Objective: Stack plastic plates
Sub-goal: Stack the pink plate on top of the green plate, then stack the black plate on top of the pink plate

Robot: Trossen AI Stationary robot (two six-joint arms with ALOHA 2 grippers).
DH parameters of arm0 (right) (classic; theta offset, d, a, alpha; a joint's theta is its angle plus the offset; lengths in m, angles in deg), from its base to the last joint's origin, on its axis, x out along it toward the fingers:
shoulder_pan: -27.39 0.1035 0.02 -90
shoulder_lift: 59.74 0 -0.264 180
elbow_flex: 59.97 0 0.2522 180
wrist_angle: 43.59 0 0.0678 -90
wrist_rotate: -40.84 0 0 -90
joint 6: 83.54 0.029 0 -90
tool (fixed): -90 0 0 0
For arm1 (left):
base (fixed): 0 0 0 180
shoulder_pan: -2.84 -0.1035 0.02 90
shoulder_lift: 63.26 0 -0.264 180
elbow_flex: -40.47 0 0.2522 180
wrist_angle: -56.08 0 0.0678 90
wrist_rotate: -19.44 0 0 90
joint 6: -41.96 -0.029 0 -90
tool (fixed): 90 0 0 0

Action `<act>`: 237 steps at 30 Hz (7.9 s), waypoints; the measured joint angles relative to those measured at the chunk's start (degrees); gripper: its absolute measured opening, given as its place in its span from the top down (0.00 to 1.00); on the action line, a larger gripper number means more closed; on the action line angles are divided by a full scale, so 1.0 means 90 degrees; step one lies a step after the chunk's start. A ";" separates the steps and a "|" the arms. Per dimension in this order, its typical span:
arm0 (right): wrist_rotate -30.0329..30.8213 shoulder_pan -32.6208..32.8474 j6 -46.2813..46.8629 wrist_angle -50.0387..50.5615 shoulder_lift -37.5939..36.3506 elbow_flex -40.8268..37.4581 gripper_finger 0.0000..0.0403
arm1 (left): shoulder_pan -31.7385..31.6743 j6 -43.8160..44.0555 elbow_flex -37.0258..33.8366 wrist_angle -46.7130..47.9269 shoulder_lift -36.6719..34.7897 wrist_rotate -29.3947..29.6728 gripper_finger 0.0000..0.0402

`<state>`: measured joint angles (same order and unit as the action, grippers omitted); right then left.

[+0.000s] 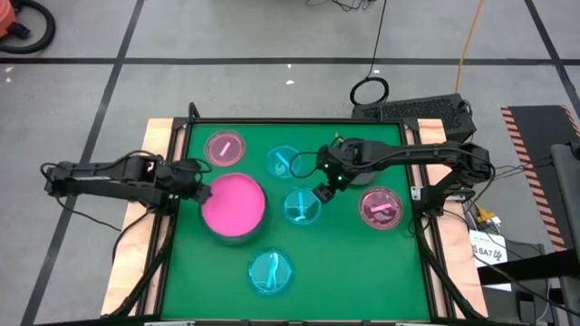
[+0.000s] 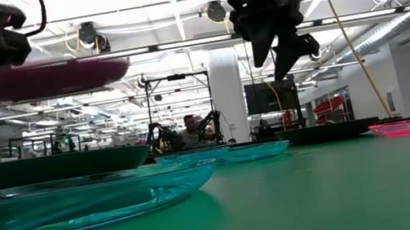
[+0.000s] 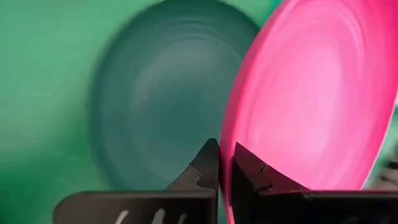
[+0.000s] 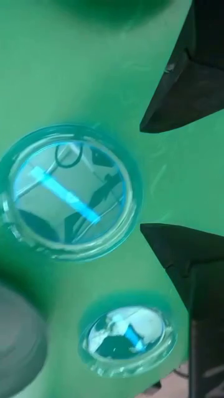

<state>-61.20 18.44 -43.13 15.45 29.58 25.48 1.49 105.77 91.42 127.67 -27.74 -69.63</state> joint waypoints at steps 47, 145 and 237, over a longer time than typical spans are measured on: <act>0.0990 -0.1645 -0.1147 0.1235 -0.0005 0.0011 0.40 | -0.0854 -0.1214 -0.0233 -0.0247 0.2378 0.0209 0.93; -0.0209 -0.4162 -0.1523 -0.0044 -0.0012 -0.1957 0.98 | -0.0846 -0.0529 0.0823 -0.0781 0.3124 0.0193 0.51; 0.0816 -0.0818 0.1779 -0.1367 -0.0015 0.0326 0.97 | -0.1067 -0.0347 0.1875 -0.3091 0.3777 0.0639 0.96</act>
<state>-53.86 11.08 -27.12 3.15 29.45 28.42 -8.12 102.65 108.29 99.86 6.25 -63.89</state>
